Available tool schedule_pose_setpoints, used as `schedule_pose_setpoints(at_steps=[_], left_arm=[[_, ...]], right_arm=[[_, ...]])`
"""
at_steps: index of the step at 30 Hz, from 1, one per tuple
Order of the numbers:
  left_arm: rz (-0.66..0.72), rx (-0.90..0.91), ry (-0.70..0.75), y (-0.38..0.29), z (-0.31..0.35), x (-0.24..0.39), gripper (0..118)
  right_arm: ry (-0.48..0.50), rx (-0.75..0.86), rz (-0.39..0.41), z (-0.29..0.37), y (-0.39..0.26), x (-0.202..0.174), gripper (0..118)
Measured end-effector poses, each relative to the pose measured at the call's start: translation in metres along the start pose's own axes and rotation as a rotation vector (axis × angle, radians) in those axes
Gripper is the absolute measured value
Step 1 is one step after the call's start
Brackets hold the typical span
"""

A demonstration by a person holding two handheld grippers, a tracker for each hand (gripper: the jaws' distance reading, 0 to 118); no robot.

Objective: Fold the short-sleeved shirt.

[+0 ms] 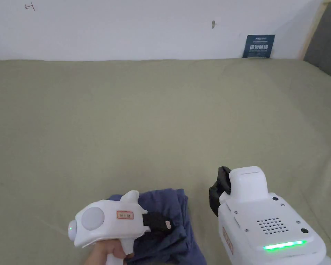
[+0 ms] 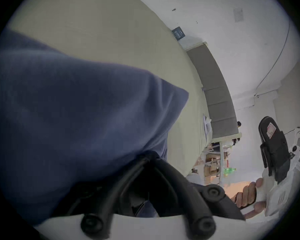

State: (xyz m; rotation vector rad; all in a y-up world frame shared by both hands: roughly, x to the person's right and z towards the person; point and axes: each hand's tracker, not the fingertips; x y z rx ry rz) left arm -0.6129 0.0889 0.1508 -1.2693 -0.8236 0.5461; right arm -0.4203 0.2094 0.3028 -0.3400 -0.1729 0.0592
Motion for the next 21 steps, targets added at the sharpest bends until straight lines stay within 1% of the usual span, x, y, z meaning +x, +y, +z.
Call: schedule_pose_setpoints(at_steps=[3, 6, 9, 10, 11, 12, 13, 17, 21], left_arm=[[-0.062, -0.012, 0.054, 0.004, 0.008, 0.011, 0], [-0.082, 0.043, 0.045, 0.006, 0.038, 0.025, 0], [-0.103, 0.145, 0.089, 0.007, 0.077, 0.022, 0], [-0.112, 0.175, 0.112, 0.005, 0.089, 0.021, 0], [-0.109, 0.197, 0.139, -0.001, 0.105, 0.016, 0], [-0.107, 0.212, 0.169, -0.003, 0.115, 0.013, 0], [-0.104, 0.231, 0.193, -0.006, 0.124, 0.008, 0], [-0.034, 0.239, 0.245, -0.015, 0.149, -0.021, 0], [0.012, 0.236, 0.29, -0.027, 0.159, -0.04, 0]], right_arm=[[0.006, -0.009, -0.009, -0.002, -0.002, -0.002, 7], [0.024, -0.012, -0.011, -0.001, -0.003, -0.012, 7], [0.093, -0.052, -0.003, -0.007, -0.007, -0.029, 7], [0.137, -0.088, -0.01, -0.012, -0.011, -0.035, 7], [0.176, -0.117, -0.03, -0.017, -0.016, -0.041, 7], [0.192, -0.137, -0.043, -0.022, -0.021, -0.048, 7], [0.213, -0.165, -0.038, -0.028, -0.027, -0.054, 7], [0.226, -0.238, -0.003, -0.055, -0.046, -0.072, 7], [0.235, -0.355, -0.003, -0.086, -0.067, -0.076, 7]])
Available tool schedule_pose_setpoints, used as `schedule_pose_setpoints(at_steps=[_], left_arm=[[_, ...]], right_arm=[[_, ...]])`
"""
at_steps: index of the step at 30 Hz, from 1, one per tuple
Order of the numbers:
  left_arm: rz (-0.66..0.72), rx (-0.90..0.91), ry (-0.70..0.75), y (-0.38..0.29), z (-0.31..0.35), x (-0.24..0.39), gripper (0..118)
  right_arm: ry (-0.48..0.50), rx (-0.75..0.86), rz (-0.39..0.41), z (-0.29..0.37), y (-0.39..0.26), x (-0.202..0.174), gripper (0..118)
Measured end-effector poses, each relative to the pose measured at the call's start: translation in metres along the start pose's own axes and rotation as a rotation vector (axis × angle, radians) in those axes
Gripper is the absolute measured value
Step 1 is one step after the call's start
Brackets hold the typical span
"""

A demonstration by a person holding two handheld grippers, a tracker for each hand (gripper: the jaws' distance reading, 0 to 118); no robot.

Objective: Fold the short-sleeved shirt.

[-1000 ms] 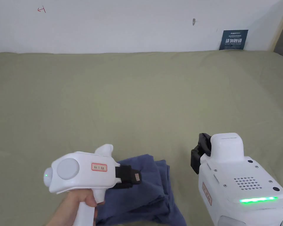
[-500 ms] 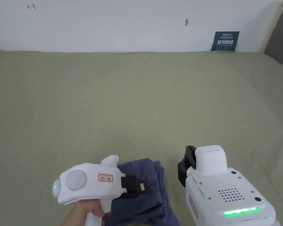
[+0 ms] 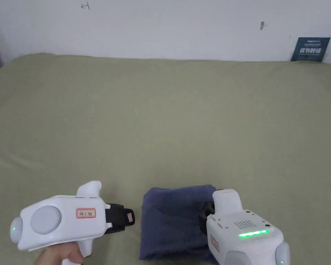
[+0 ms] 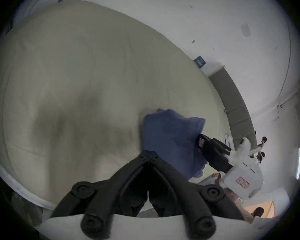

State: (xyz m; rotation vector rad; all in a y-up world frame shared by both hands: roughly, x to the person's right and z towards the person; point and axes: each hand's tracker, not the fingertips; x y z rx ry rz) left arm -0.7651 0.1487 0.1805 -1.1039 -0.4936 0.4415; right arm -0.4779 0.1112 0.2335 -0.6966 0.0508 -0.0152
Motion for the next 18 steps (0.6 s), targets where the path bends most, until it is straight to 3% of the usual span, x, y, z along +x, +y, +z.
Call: schedule_pose_setpoints(at_steps=[3, 7, 8, 10, 11, 13, 18], left_arm=[[0.026, -0.02, -0.019, -0.003, 0.0, -0.013, 0], [0.034, -0.036, -0.044, -0.003, -0.004, -0.016, 4], [0.032, -0.045, -0.056, -0.002, -0.006, -0.014, 22], [0.027, -0.064, -0.099, 0.002, -0.01, -0.011, 95], [0.023, -0.064, -0.122, 0.003, -0.012, -0.009, 95], [0.022, -0.1, -0.174, 0.007, -0.023, -0.005, 118], [0.059, -0.169, -0.261, 0.02, -0.056, -0.014, 104]], right_arm=[[0.019, -0.068, -0.052, -0.02, -0.013, 0.006, 7], [-0.004, -0.029, 0.005, -0.015, -0.014, 0.001, 7], [0.0, -0.031, 0.001, -0.016, -0.015, 0.002, 7], [0.018, -0.033, -0.035, -0.014, -0.013, 0.006, 7], [0.022, -0.036, -0.044, -0.014, -0.013, 0.007, 7], [0.026, -0.04, -0.058, -0.014, -0.012, 0.008, 7], [0.039, -0.044, -0.078, -0.014, -0.012, 0.011, 7]])
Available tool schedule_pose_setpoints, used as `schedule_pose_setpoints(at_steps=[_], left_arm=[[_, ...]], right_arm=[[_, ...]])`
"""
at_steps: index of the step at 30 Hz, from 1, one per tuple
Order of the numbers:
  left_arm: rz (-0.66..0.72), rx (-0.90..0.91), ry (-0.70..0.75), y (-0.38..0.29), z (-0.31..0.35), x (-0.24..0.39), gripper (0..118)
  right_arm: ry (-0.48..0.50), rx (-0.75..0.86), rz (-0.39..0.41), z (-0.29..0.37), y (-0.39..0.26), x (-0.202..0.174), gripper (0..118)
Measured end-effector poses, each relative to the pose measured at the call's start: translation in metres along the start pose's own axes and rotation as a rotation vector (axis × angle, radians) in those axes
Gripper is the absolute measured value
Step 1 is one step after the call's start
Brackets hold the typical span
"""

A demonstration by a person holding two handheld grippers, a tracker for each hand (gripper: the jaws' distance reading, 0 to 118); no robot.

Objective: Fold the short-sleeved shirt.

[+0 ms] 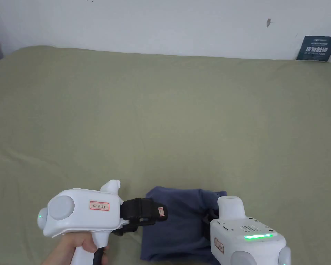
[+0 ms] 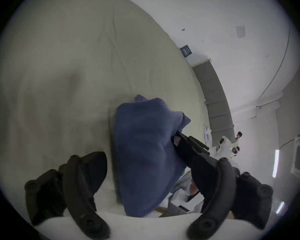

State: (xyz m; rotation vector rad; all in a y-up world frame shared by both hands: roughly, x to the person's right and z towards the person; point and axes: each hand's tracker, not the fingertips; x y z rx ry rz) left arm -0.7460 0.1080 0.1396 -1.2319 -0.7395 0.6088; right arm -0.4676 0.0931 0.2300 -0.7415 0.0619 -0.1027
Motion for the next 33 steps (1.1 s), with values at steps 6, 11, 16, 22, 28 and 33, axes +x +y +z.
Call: schedule_pose_setpoints(at_steps=[6, 11, 16, 22, 28, 33], left_arm=[[0.05, -0.034, -0.08, 0.007, -0.03, -0.001, 82], [0.017, -0.06, 0.011, 0.009, -0.026, -0.001, 30], [-0.01, -0.048, 0.046, 0.009, -0.016, 0.011, 30], [-0.048, -0.012, 0.092, 0.017, 0.009, 0.014, 29], [-0.049, 0.015, 0.149, 0.032, 0.052, 0.001, 29], [-0.033, 0.055, 0.206, 0.05, 0.107, -0.03, 29]], right_arm=[[0.015, -0.002, -0.023, 0.0, 0.0, 0.004, 7], [0.026, 0.007, -0.022, 0.003, 0.0, 0.005, 7], [0.013, 0.065, -0.037, 0.027, 0.004, 0.005, 7], [-0.085, 0.232, 0.028, 0.074, 0.017, 0.007, 7], [-0.087, 0.334, 0.056, 0.103, 0.037, -0.005, 7], [-0.043, 0.365, 0.108, 0.098, 0.053, -0.04, 7]])
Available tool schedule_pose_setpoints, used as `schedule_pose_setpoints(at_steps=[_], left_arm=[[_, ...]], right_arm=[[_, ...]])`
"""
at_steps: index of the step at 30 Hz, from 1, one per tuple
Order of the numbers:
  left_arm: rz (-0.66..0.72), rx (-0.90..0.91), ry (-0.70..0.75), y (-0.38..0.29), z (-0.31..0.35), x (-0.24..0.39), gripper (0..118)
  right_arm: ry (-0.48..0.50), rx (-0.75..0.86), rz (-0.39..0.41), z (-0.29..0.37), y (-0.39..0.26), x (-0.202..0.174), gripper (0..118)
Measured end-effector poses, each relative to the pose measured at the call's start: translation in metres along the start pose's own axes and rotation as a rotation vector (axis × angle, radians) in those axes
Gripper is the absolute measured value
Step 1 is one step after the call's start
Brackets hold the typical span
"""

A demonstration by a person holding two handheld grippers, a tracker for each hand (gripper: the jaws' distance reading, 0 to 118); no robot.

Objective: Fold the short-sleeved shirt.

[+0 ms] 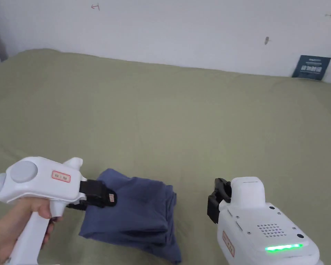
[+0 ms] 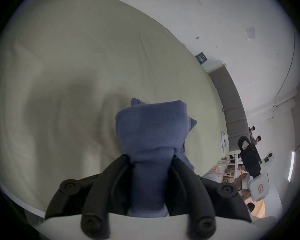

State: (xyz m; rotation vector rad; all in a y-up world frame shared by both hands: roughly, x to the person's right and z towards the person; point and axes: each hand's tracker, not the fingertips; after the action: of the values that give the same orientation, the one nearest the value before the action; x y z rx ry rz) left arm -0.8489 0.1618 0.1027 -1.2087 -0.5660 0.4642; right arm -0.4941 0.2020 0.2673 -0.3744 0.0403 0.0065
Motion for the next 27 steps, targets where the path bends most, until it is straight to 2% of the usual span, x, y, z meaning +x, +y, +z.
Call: schedule_pose_setpoints(at_steps=[4, 9, 14, 20, 27], left_arm=[[0.024, 0.053, 0.083, 0.01, 0.047, -0.035, 29], [0.045, 0.103, 0.166, 0.031, 0.106, -0.087, 29], [0.067, 0.117, 0.226, 0.061, 0.156, -0.145, 29], [0.041, 0.043, 0.233, 0.1, 0.182, -0.207, 29], [0.041, -0.036, 0.282, 0.144, 0.188, -0.253, 29]], right_arm=[[0.087, 0.019, 0.021, -0.022, 0.012, -0.045, 7], [0.215, 0.051, 0.077, -0.052, 0.027, -0.117, 7], [0.348, 0.051, 0.1, -0.088, 0.038, -0.19, 7], [0.431, 0.023, 0.124, -0.131, 0.038, -0.251, 7], [0.469, -0.011, 0.11, -0.179, 0.037, -0.296, 7]])
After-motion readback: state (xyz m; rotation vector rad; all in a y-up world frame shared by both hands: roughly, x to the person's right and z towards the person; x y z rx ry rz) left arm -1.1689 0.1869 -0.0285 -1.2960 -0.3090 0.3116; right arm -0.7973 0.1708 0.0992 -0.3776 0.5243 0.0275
